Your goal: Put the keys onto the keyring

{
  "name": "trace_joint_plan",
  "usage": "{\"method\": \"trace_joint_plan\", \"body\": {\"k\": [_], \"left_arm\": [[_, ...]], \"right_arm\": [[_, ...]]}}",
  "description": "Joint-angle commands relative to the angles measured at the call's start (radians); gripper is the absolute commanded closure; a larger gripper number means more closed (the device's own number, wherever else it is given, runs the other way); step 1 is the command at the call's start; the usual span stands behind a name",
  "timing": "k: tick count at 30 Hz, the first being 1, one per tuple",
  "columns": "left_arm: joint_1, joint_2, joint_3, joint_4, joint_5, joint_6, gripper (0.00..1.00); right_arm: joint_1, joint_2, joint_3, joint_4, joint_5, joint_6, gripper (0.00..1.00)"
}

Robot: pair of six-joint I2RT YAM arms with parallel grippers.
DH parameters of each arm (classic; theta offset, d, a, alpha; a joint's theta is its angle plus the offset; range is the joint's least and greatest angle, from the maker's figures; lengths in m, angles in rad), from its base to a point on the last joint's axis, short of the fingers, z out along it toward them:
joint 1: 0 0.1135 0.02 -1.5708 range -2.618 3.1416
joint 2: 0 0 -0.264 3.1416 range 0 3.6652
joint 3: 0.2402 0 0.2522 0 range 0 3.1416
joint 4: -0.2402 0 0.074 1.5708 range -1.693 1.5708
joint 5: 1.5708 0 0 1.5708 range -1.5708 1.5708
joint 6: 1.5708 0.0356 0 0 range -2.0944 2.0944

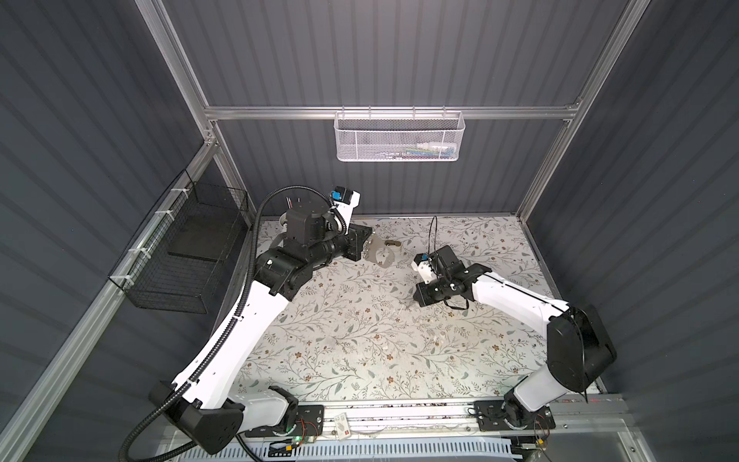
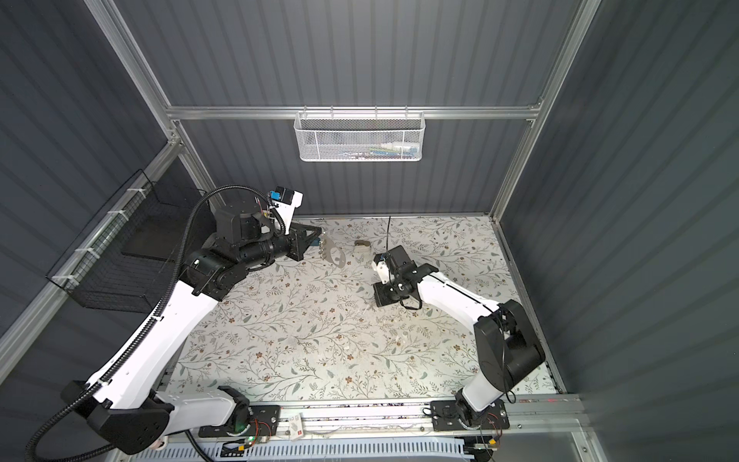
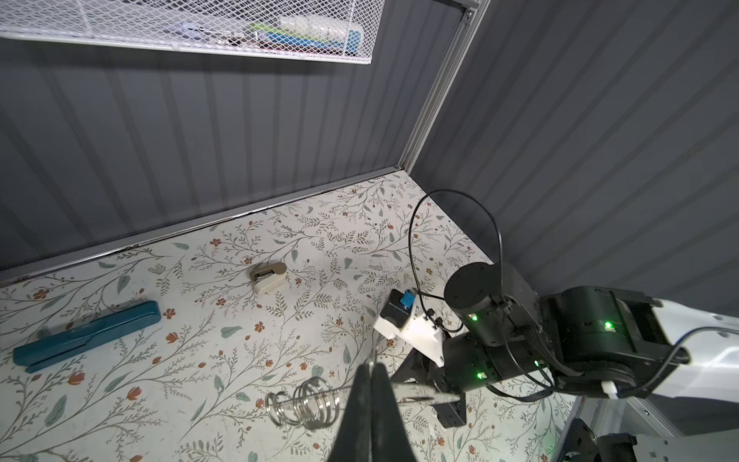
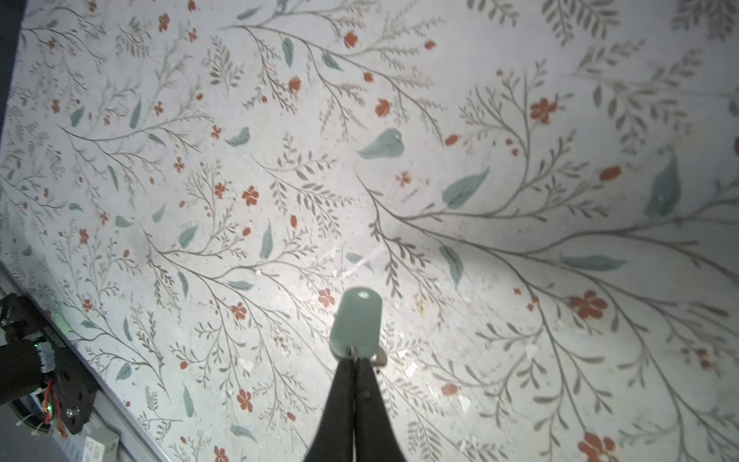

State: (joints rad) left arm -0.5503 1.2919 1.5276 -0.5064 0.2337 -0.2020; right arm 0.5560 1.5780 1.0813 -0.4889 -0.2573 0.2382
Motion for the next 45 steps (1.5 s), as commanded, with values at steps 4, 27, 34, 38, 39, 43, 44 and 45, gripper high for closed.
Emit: {"method": "trace_joint_plan", "body": {"k": [4,27,34,38,39,43,44,45], "left_arm": [[0.000,-0.005,-0.004,0.055,0.049,0.013,1.00],[0.000,-0.052,-0.040,0.028,0.023,0.006,1.00],[0.000,-0.037,-0.037,0.036,0.036,0.002,1.00],[0.000,-0.036,-0.041,0.039,0.040,0.000,1.00],[0.000,-0.036,-0.041,0.039,0.041,0.001,1.00],[0.000,-0.040,-0.047,0.042,0.040,-0.001,1.00],[0.001,-0.042,-0.048,0.040,0.038,-0.001,1.00],[0.000,-0.044,-0.051,0.041,0.037,0.000,1.00]], "right_arm": [[-0.023,-0.006,-0.006,-0.056,0.041,0.033,0.96],[-0.100,0.235,0.162,-0.079,0.071,0.000,0.95],[-0.073,0.183,0.060,-0.085,0.065,0.025,0.95],[-0.058,0.151,0.006,-0.094,0.049,0.043,0.95],[-0.055,0.148,-0.002,-0.103,0.046,0.046,0.95],[-0.048,0.154,-0.011,-0.157,0.037,0.046,0.94],[-0.048,0.158,-0.008,-0.171,0.038,0.042,0.95],[-0.048,0.163,-0.003,-0.186,0.035,0.036,0.95]]}}
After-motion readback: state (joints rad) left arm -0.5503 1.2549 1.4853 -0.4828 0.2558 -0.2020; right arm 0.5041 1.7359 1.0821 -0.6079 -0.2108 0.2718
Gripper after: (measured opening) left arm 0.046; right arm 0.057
